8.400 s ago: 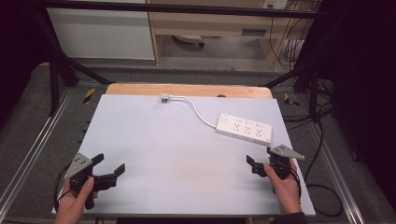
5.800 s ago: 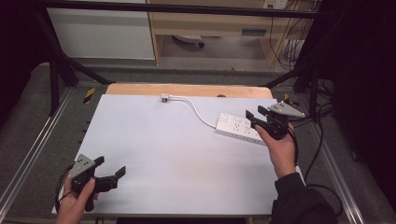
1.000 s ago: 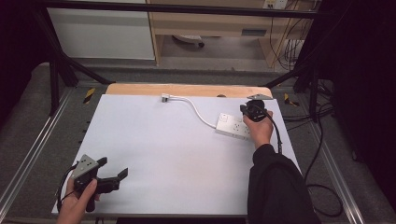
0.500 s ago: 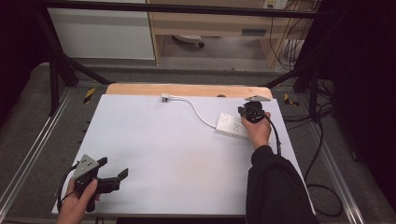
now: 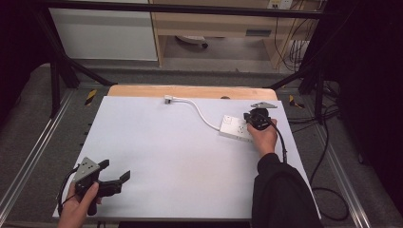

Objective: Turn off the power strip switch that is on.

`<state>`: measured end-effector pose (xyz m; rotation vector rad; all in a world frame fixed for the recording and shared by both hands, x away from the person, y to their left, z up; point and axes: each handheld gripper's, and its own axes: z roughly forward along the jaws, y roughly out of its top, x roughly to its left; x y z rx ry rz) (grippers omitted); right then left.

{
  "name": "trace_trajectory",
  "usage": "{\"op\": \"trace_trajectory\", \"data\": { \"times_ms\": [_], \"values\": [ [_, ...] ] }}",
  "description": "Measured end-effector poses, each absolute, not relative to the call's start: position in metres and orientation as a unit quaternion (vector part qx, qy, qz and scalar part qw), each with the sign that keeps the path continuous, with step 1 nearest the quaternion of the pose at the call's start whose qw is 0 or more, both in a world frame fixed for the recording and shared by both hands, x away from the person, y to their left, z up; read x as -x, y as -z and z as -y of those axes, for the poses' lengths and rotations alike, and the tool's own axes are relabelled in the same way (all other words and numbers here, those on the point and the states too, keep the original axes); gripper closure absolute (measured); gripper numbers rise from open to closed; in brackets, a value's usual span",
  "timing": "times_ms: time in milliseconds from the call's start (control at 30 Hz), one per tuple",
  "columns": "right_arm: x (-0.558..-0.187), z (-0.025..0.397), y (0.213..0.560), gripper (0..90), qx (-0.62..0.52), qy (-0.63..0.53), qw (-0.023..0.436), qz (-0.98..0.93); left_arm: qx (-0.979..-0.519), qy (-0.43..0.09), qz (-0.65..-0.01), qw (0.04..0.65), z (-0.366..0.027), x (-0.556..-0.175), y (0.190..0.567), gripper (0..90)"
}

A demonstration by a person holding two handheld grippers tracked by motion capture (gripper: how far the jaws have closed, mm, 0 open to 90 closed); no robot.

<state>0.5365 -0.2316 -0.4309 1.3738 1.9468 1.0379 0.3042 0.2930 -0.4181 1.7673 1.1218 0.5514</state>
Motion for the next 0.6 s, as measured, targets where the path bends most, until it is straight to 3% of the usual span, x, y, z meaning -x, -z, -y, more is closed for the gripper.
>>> {"op": "trace_trajectory", "data": {
  "times_ms": [600],
  "values": [
    [-0.5272, 0.2342, 0.4371, 90.0, -0.508, -0.386, 0.269, -0.721, -0.722, -0.224, -0.458, 0.468, -0.2925, -0.3043, 0.4183, 6.9]
  ]
}}
